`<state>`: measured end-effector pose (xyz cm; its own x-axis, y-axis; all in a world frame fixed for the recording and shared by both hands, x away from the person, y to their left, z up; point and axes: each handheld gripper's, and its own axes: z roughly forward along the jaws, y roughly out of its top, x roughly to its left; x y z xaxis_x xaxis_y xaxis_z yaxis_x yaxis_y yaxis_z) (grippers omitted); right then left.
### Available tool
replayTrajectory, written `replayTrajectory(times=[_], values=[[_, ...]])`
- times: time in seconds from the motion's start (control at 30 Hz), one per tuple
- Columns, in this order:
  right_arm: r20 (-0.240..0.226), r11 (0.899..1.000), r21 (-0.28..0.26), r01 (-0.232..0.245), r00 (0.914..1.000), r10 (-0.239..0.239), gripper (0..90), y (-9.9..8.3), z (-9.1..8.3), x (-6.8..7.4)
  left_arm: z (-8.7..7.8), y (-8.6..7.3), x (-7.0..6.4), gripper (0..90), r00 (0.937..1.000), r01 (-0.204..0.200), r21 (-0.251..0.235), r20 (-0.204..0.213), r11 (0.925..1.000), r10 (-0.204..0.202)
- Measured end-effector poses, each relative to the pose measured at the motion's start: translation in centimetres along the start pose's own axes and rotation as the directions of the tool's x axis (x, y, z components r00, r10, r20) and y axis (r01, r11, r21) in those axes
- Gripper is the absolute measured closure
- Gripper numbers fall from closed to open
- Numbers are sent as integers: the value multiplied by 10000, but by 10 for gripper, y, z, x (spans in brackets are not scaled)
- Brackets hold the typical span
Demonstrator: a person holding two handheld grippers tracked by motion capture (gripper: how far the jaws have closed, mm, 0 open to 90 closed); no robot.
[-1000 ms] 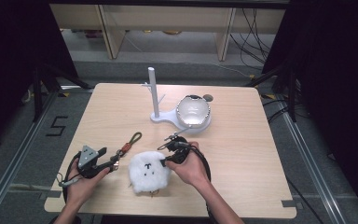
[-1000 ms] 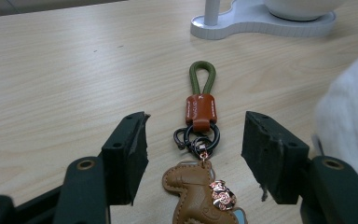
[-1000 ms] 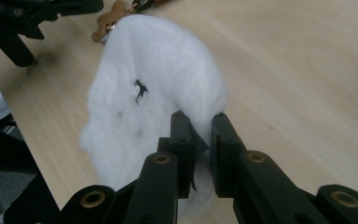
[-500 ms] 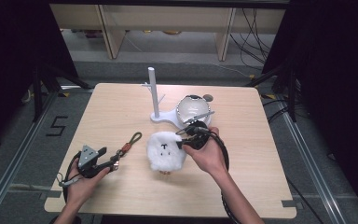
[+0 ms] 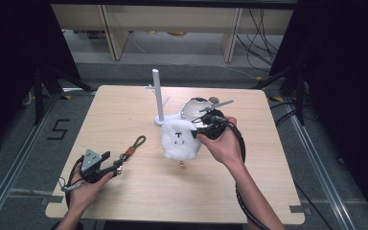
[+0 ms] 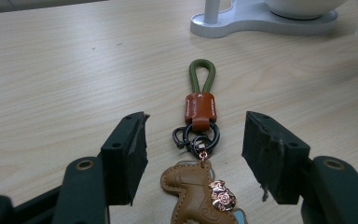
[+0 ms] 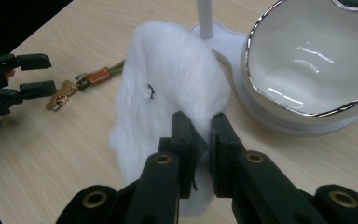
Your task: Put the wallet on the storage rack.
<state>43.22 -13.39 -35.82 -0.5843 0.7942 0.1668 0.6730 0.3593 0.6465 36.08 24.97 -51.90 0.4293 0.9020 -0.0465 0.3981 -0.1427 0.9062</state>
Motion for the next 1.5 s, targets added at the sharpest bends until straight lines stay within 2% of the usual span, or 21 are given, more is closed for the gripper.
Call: replayTrajectory(times=[0.37, 0.43, 0.53, 0.57, 0.6, 0.63, 0.67, 0.7, 0.73, 0.77, 0.8, 0.83, 0.87, 0.93, 1.07, 1.1, 1.23, 1.3, 1.33, 1.37, 1.5], values=[[269, 9982, -472, -381, 9989, 394, 833, 17, -20, -17, 1, -1, -1, 388, 10000, -83, 90, 27, 9999, 83], [367, 9976, -651, -240, 9990, 264, 833, 21, -22, -22, 1, -1, -1, 388, 10000, -76, 71, 27, 9999, 76], [436, 9956, -750, -562, 9973, 596, 833, 26, -25, -25, 1, -1, -1, 388, 10000, -87, 118, -10, 9999, 87], [484, 9953, -932, -269, 9983, 316, 833, 28, -25, -29, 1, -1, -1, 388, 10000, -70, 129, -8, 9999, 70], [526, 9947, -1004, -224, 9982, 278, 833, 30, -25, -31, 1, -1, -1, 388, 10000, -73, 129, -5, 9999, 74], [544, 9948, -781, -661, 9960, 705, 833, 31, -27, -30, 1, -1, -1, 388, 10000, -67, 122, -3, 9999, 67], [545, 9945, -860, -590, 9965, 638, 833, 32, -26, -31, 1, -1, -1, 387, 10000, -75, 110, -2, 9999, 75], [571, 9941, -1039, -304, 9977, 365, 833, 35, -26, -35, 1, -1, -1, 388, 10000, -83, 107, -7, 9999, 83], [572, 9937, -1087, -280, 9978, 344, 833, 37, -26, -36, 1, -1, -1, 387, 10000, -87, 100, -9, 9999, 87], [660, 9929, -900, -783, 9942, 844, 833, 39, -28, -34, 0, -1, -1, 388, 10000, -96, 115, -22, 9999, 96], [691, 9929, -1012, -621, 9952, 693, 833, 41, -29, -37, 1, -1, -1, 387, 10000, -94, 100, -22, 9999, 94], [650, 9916, -1108, -662, 9952, 737, 833, 43, -30, -37, 0, -1, -1, 388, 10000, -92, 100, -6, 9999, 92], [766, 9904, -1367, -201, 9966, 308, 833, 46, -30, -42, 0, -1, 0, 387, 10000, -97, 102, -3, 9999, 97], [726, 9904, -1286, -510, 9955, 607, 833, 50, -33, -45, 0, -1, 0, 387, 10000, -83, 92, -7, 9999, 83], [907, 9873, -1467, -602, 9931, 741, 833, 58, -37, -53, 1, -1, -1, 387, 10000, -82, 133, -31, 9999, 82], [813, 9867, -1493, -637, 9937, 765, 833, 60, -37, -54, 1, -1, -1, 387, 10000, -74, 132, -26, 9999, 74], [1032, 9822, -1780, -594, 9915, 787, 833, 69, -37, -63, 1, -2, -1, 387, 10000, -64, 123, -27, 9999, 65], [911, 9806, -1780, -815, 9909, 989, 833, 72, -37, -67, 1, -2, -1, 387, 10000, -63, 125, -27, 9999, 64], [997, 9798, -1868, -716, 9908, 914, 833, 74, -35, -70, 1, -2, -1, 387, 10000, -57, 127, -30, 9999, 58], [962, 9790, -1786, -984, 9885, 1169, 833, 75, -35, -70, 1, -2, -1, 387, 10000, -53, 125, -26, 9999, 53], [1013, 9771, -1883, -996, 9876, 1202, 832, 78, -28, -78, 1, -2, -1, 387, 10000, -65, 121, 28, 9999, 65]])
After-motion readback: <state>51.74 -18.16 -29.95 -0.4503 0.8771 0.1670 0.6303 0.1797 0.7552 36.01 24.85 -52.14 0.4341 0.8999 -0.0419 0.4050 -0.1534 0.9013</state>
